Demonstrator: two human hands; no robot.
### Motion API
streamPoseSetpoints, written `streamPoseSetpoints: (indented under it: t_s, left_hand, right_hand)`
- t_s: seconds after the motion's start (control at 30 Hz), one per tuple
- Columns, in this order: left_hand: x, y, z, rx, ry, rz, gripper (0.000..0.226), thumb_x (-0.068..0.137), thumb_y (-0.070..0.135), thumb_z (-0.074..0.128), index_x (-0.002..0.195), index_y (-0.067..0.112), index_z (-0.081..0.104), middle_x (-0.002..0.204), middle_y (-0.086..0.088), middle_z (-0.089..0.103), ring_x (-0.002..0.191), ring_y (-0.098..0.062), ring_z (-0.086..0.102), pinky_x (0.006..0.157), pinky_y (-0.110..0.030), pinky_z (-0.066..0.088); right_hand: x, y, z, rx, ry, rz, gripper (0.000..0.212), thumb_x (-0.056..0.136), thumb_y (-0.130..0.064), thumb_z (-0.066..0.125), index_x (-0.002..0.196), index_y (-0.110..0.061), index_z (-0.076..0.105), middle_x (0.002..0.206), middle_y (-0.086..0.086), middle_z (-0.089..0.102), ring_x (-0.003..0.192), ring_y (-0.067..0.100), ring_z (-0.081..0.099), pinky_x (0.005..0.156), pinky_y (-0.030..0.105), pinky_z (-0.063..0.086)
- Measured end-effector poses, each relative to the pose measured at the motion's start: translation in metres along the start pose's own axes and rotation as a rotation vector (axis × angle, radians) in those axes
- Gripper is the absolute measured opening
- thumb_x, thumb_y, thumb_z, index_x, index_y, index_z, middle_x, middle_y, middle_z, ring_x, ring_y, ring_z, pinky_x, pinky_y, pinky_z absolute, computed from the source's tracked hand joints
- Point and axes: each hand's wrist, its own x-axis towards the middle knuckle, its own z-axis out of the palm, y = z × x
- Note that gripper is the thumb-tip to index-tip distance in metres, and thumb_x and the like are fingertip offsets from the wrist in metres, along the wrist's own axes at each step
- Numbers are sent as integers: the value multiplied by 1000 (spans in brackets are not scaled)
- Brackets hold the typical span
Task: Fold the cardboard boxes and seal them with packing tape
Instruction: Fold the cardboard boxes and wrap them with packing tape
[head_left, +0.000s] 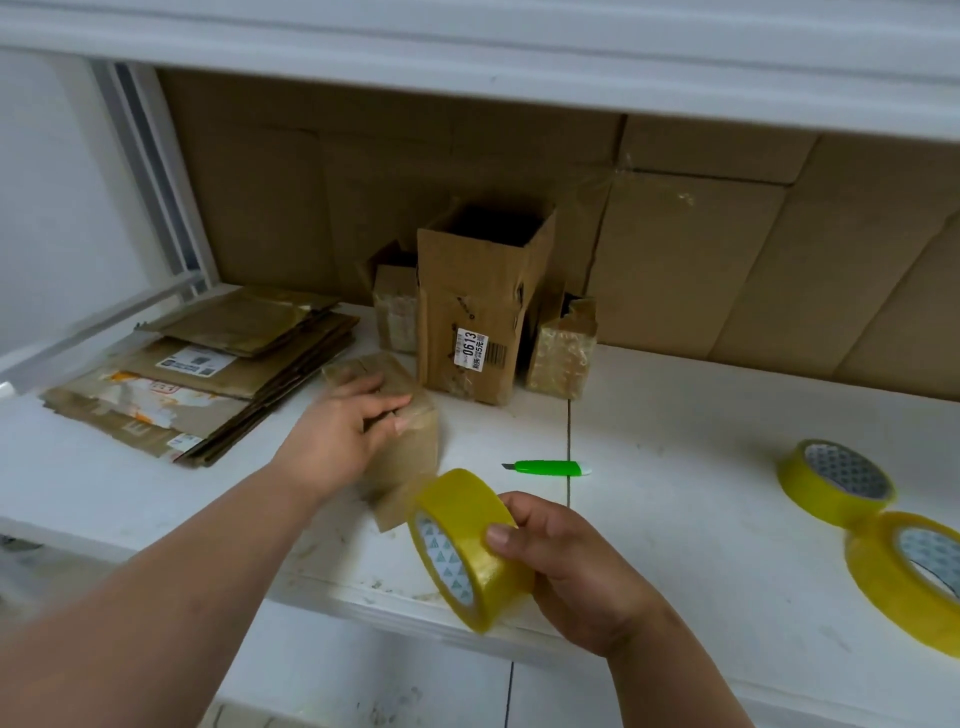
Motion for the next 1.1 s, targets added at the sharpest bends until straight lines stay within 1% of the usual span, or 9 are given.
streamPoseSetpoints:
  t_s: [0.27,0.37,0.47,0.57,0.73,0.87,0.93,1.0,1.1]
  left_hand:
    - [-17,-1,12,-3,89,-148,61,82,55,70,139,45,49,160,-5,25,147,-30,12,120,-39,7]
    - [-28,10,15,-254,294,-318,79,70,67,65,142,45,43,147,-3,29,138,-26,24,114,-43,26]
    - [-41,20,17,-451,503,-454,52,73,56,79,112,35,53,119,-1,45,108,-22,50,86,-35,47]
    - [-54,26,17,-607,444,-579,36,77,49,78,89,24,54,87,-1,57,82,-22,58,69,-37,48]
    - [-65,37,20,-719,114,-597,25,81,41,77,84,17,70,85,-4,74,81,-15,68,72,-32,49]
    - [-67,44,28,-864,98,-613,16,85,16,74,70,16,75,76,-8,74,68,-14,67,64,-25,54]
    - [-67,44,33,-909,122,-657,15,88,12,71,74,12,74,83,-15,75,77,-24,68,74,-32,57]
    - [-69,45,36,-934,149,-682,18,90,13,69,73,13,74,88,-17,75,82,-27,69,78,-34,57]
    - [-72,47,39,-981,160,-706,28,91,19,69,64,19,75,91,-17,75,85,-27,67,83,-35,56]
  right_hand:
    - [19,-21,-23,-162,-235,100,29,74,-17,66,102,-9,68,95,9,68,84,20,62,75,28,48]
    - [26,-21,-25,-189,-286,108,33,74,-16,68,106,-6,66,97,10,67,84,19,62,75,27,49]
    - [30,-20,-29,-181,-328,112,38,75,-15,69,111,-3,64,101,13,66,90,23,61,79,31,48]
    - [34,-20,-35,-167,-359,110,41,75,-10,67,115,0,61,105,15,65,94,27,60,83,33,49]
    - [37,-20,-40,-192,-425,102,35,73,-7,70,106,-4,62,98,9,68,90,22,63,82,29,52]
    - [37,-27,-50,-195,-483,130,45,68,-19,76,109,-3,66,104,12,70,97,23,64,88,31,51]
    - [40,-30,-61,-140,-404,114,36,76,-19,72,110,-6,72,109,16,70,101,28,64,94,38,50]
    - [51,-30,-72,-218,-75,37,17,82,-20,70,97,-16,78,101,8,74,94,24,65,87,31,50]
    - [72,-18,-82,-994,436,14,29,91,-26,62,119,-32,68,125,-3,62,112,19,57,91,30,45]
